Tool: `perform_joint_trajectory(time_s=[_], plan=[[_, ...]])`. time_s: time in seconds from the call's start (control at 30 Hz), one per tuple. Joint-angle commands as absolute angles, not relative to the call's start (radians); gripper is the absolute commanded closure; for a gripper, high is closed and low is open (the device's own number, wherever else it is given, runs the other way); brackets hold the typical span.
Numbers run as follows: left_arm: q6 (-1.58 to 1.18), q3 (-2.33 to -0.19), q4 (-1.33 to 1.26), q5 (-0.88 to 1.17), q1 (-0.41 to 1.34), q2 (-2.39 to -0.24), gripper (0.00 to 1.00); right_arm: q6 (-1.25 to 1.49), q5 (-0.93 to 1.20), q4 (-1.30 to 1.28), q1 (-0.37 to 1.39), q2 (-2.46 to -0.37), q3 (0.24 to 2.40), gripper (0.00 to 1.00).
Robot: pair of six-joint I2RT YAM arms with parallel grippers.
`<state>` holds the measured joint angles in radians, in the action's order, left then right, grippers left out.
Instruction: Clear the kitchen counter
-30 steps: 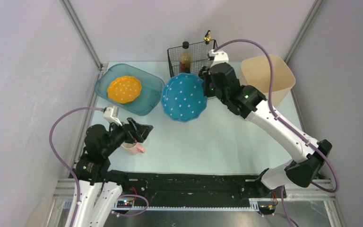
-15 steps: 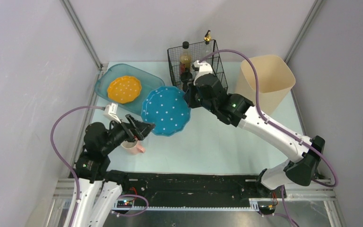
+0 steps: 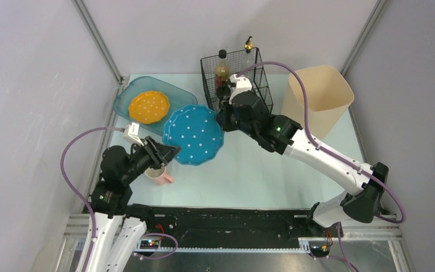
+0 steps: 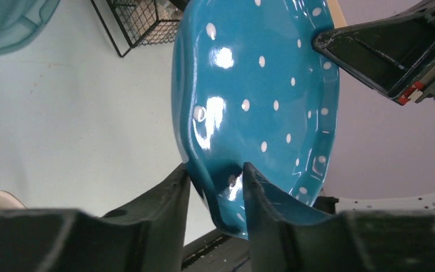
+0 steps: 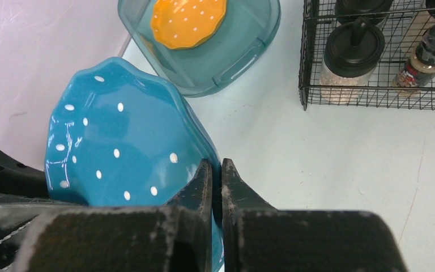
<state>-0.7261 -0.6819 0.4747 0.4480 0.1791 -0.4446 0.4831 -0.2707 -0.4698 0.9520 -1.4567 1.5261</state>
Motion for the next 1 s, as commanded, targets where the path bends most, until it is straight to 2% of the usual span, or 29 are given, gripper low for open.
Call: perform_joint_trajectory(time_s=[0.0, 0.1, 0.13, 0.2, 0.8, 0.87, 0.97], plan=[[-0.738, -0.679, 0.431, 0.456, 0.185, -0.458, 0.69, 0.564, -0.252, -0.269, 0.959, -1.401, 1.522, 1.00], [-0.741, -0.682, 0.425, 0.450, 0.184, -0.468, 0.85, 0.568, -0.254, -0.260, 0.958, -1.392, 1.494, 1.00], [-0.742, -0.681, 0.422, 0.446, 0.184, -0.471, 0.95, 0.569, -0.254, -0.258, 0.959, -1.391, 1.490, 1.00], [-0.745, -0.681, 0.415, 0.442, 0.184, -0.475, 0.99, 0.571, -0.248, -0.253, 0.957, -1.390, 1.472, 1.00], [-0.834, -0.753, 0.358, 0.353, 0.180, -0.445, 1.00, 0.627, -0.134, -0.294, 0.890, -1.465, 1.409, 1.00], [-0.843, -0.759, 0.353, 0.356, 0.180, -0.440, 1.00, 0.637, -0.116, -0.294, 0.882, -1.478, 1.405, 0.99], [-0.855, -0.768, 0.351, 0.356, 0.180, -0.428, 1.00, 0.648, -0.094, -0.291, 0.873, -1.499, 1.398, 0.92]])
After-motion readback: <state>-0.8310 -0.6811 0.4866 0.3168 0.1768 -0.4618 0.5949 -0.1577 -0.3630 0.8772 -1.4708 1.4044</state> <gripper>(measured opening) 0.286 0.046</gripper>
